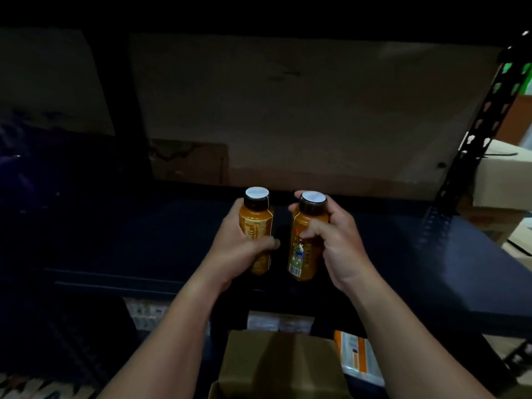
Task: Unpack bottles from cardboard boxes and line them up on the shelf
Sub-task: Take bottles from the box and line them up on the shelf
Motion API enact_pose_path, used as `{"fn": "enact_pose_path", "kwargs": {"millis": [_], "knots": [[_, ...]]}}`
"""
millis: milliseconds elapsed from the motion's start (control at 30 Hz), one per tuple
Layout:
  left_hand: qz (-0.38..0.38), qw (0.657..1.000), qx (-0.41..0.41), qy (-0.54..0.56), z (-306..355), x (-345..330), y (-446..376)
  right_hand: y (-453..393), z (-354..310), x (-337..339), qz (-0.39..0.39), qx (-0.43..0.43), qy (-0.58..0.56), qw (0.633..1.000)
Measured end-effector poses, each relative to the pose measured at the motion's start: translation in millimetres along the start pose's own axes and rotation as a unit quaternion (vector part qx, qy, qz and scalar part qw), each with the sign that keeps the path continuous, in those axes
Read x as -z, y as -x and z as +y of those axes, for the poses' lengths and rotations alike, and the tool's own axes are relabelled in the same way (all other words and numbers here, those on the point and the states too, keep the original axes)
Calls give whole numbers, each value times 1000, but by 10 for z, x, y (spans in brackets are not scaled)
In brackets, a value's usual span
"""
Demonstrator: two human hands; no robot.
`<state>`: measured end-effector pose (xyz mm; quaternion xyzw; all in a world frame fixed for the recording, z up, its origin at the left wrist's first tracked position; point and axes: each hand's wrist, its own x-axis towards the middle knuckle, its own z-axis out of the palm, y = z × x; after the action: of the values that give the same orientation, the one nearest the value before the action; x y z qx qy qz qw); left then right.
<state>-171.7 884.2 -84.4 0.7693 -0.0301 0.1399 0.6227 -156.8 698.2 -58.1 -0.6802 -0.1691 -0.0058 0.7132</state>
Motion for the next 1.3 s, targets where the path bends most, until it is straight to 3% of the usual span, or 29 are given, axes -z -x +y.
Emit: {"fn": "enact_pose_path", "kwargs": {"millis": [233,500,967,1133,1300], "knots": [[31,997,-70,29,-228,3,17,-16,302,150,35,11,34,999],[115,989,-91,9,-317,-34,137,100,508,162,13,-21,100,995],[88,993,-84,-4,-325,-59,70,89,570,103,64,21,139,988],[135,985,-89,-59,-329,-133,75,81,608,109,37,13,158,987],[105,991,-78,-34,-341,-88,44,64,607,112,39,7,157,987]]}}
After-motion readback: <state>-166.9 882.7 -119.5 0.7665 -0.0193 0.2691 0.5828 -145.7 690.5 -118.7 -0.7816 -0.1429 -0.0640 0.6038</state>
